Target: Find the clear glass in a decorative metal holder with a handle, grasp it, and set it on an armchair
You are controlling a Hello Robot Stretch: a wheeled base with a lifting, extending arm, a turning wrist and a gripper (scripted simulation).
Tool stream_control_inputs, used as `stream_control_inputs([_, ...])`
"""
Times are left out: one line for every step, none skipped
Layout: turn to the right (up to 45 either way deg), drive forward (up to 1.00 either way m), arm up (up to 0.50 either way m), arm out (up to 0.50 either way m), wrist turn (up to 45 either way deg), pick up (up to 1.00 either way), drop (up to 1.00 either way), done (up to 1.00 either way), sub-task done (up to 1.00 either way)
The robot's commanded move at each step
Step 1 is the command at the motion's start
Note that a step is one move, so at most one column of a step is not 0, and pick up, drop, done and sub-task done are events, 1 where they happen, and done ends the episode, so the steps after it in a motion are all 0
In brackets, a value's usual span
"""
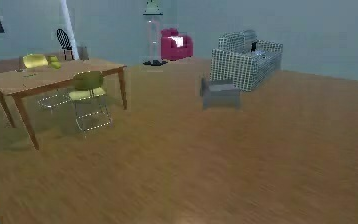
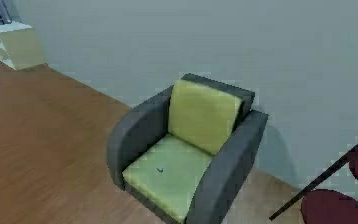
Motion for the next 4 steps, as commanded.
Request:
stream_control_inputs([0.0, 1.00, 0.00, 0.00, 0.0, 0.00, 0.00, 0.00, 0.00])
stream_control_inputs([0.0, 1.00, 0.00, 0.00, 0.0, 0.00, 0.00, 0.00, 0.00])
stream_control_inputs([-3.0, 0.00, 0.00, 0.00, 0.0, 0.00, 0.00, 0.00, 0.00])
stream_control_inputs([0.0, 0.85, 0.00, 0.00, 0.0, 0.00, 0.00, 0.00, 0.00])
